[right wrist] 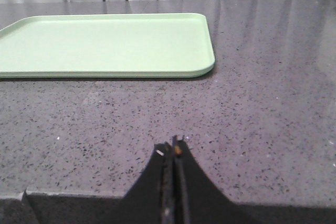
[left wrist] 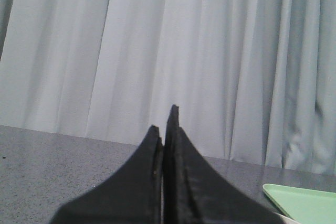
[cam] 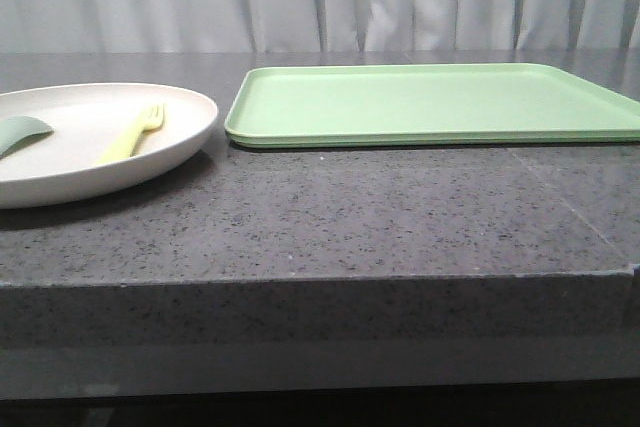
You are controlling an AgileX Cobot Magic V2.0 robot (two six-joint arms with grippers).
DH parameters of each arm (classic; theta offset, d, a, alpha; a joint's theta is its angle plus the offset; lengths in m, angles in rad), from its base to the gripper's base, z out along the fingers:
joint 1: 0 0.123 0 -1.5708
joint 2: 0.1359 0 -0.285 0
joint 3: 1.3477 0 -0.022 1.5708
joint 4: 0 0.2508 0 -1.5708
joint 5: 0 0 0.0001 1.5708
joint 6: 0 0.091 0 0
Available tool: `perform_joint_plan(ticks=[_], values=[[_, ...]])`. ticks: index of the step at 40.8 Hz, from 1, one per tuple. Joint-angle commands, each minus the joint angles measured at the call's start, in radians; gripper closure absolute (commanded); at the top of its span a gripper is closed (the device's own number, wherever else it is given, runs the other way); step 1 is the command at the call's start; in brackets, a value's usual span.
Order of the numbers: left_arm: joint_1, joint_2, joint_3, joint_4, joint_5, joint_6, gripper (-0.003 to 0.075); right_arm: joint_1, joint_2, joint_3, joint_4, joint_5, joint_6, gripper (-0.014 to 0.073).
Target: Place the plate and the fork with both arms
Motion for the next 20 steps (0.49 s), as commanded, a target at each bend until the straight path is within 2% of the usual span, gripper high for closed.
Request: perform_joint_plan(ticks=[1, 4, 10, 20], values=[[0.001, -0.018, -0.058, -0.007, -0.065, -0.017, 0.0738, -0.005, -0.018, -0.079, 0.002, -0.065, -0.011, 0.0715], [0.001, -0.008, -0.114, -0.004, -0.001, -0.002, 0.0738, -0.005, -0.014, -0.140, 0.002, -0.031, -0.011, 0.0715], [0.002, 0.091, -0.255, 0.150, 0.148, 0.024, 0.0738, -0.005, 0.075, -0.317, 0.002, 0.054, -0.011, 0.0705], [0.002, 0.459, -0.544, 0.158, 0.396, 0.024, 0.0738, -0.005, 0.399, -0.569, 0.002, 0.082, -0.011, 0.0705]])
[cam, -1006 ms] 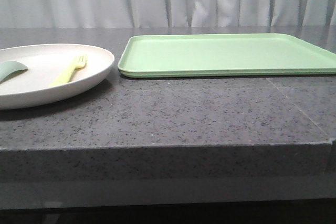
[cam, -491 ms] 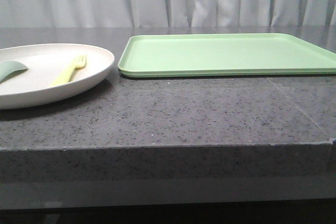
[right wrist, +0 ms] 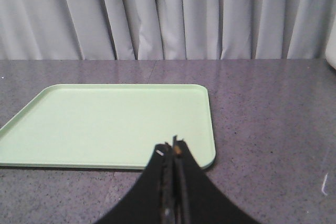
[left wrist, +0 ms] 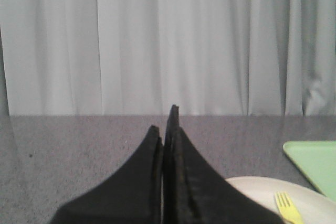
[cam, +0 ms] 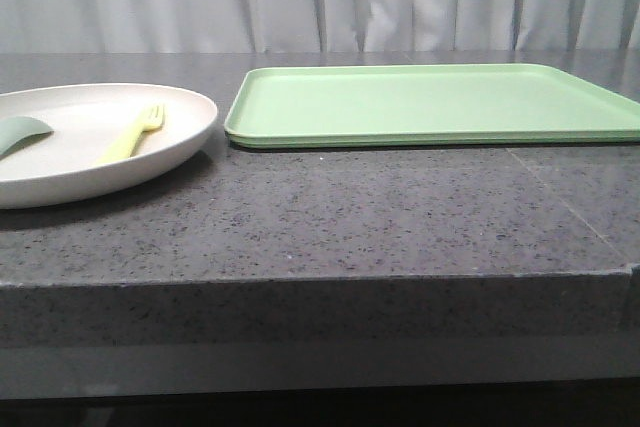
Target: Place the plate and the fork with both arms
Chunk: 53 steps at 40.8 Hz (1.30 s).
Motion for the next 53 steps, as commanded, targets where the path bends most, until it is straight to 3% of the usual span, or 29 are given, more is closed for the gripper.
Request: perform_joint_plan(ticks=[1, 12, 15, 18, 24, 27, 30, 46, 53], values=[[0.000, 0.145, -0.125, 0.004, 0.038, 0.004, 0.0738, -0.005, 0.129, -0.100, 0.002, -0.065, -0.011, 0.0705], [0.000, 0.299, -0.225, -0.018, 0.098, 0.004, 0.0738, -0.005, 0.284, -0.172, 0.002, -0.069, -0.011, 0.0680], [0.000, 0.299, -0.219, -0.018, 0.092, 0.004, 0.0734, -0.005, 0.284, -0.172, 0.002, -0.068, -0.011, 0.0596], [0.000, 0.299, -0.212, -0.018, 0.089, 0.004, 0.0683, -0.005, 0.284, -0.172, 0.000, -0.068, -0.011, 0.0452], [0.000, 0.299, -0.202, -0.018, 0.085, 0.004, 0.0337, -0.005, 0.284, -0.172, 0.000, -0.068, -0.011, 0.0104], [0.000, 0.300, -0.199, -0.018, 0.083, 0.004, 0.0155, -0.005, 0.284, -0.172, 0.000, -0.068, -0.011, 0.0009], [0.000, 0.300, -0.199, -0.018, 0.083, 0.004, 0.0069, -0.005, 0.284, -0.172, 0.000, -0.068, -0.011, -0.0013], [0.000, 0.302, -0.201, -0.063, 0.077, -0.004, 0.0129, -0.005, 0.284, -0.172, 0.000, -0.068, -0.011, -0.0007], [0.000, 0.395, -0.272, -0.113, 0.174, -0.004, 0.0133, -0.005, 0.284, -0.172, 0.000, -0.068, -0.011, -0.0007]])
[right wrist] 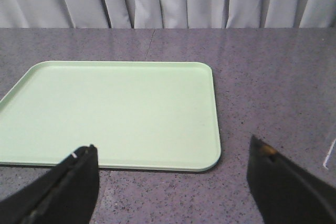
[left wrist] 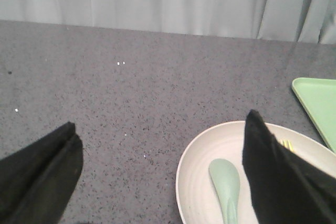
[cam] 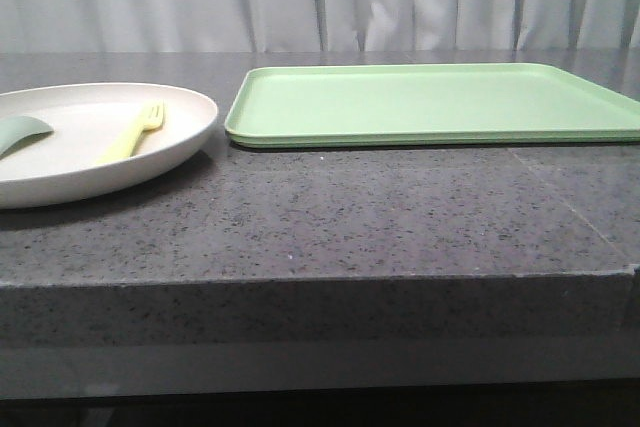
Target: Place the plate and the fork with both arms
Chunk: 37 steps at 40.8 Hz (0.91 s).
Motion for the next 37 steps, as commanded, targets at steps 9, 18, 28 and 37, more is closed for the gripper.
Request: perform_joint_plan(ticks=[9, 18, 28, 37], values=[[0.000, 0.315, -0.279, -0.025, 0.335, -0.006, 0.0133, -0.005, 0.006, -0.038, 0.000, -0.073, -0.011, -0.0007], [0.000, 0.576, -0.407, -0.025, 0.538, -0.006, 0.0133, -0.005, 0.006, -0.038, 0.000, -0.073, -0.011, -0.0007], [0.000, 0.716, -0.470, -0.038, 0.505, -0.006, 0.0133, -0.005, 0.006, -0.038, 0.000, -0.073, -0.011, -0.0007], [0.000, 0.781, -0.478, -0.044, 0.505, -0.006, 0.0133, -0.005, 0.006, -0.038, 0.000, -0.073, -0.011, -0.0007]])
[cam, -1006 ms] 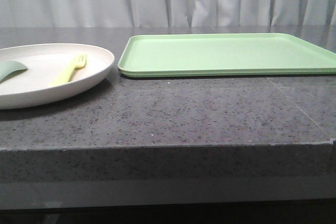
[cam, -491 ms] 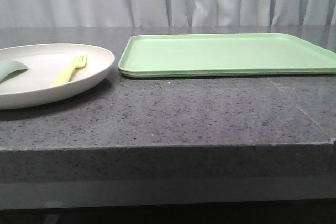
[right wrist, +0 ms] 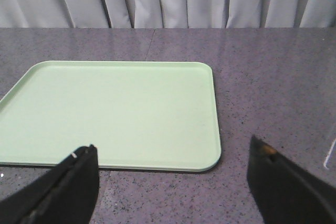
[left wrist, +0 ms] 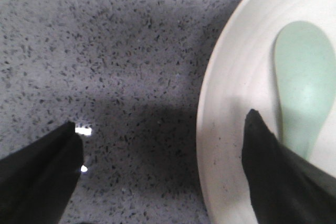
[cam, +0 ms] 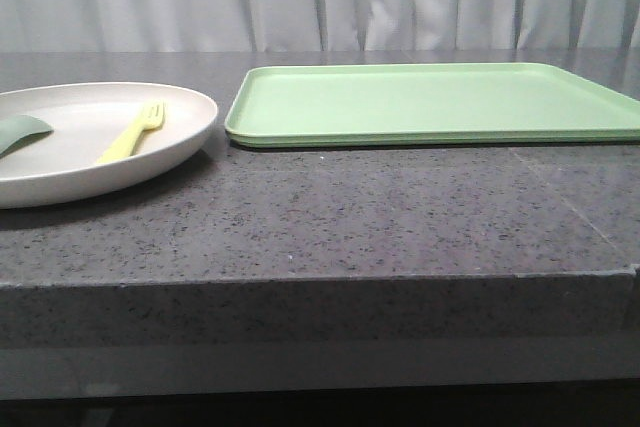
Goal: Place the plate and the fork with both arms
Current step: 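Lower the left gripper to the rim of the cream plate and grasp it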
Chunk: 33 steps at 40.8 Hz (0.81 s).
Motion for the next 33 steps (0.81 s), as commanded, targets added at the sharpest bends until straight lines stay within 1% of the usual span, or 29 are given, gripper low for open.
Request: perform_joint_plan(ticks=[1, 9, 12, 20, 28, 33], values=[[0.000, -0.011, -0.031, -0.014, -0.036, -0.006, 0.0133, -0.005, 0.006, -0.038, 0.000, -0.073, -0.011, -0.0007], [0.000, -0.002, -0.031, -0.046, -0.050, -0.006, 0.0133, -0.005, 0.006, -0.038, 0.000, -0.073, -0.011, -0.0007], [0.000, -0.002, -0.031, -0.052, -0.050, -0.006, 0.0147, -0.005, 0.006, -0.038, 0.000, -0.073, -0.011, -0.0007], [0.000, -0.002, -0.031, -0.059, -0.055, -0.006, 0.0300, -0.005, 0.006, -0.038, 0.000, -0.073, -0.011, -0.0007], [0.000, -0.002, -0.031, -0.078, -0.057, -0.006, 0.0344, -0.005, 0.006, -0.038, 0.000, -0.073, -0.011, -0.0007], [0.000, 0.003, -0.031, -0.084, -0.057, -0.006, 0.0408, -0.005, 0.006, -0.038, 0.000, -0.073, -0.011, -0.0007]])
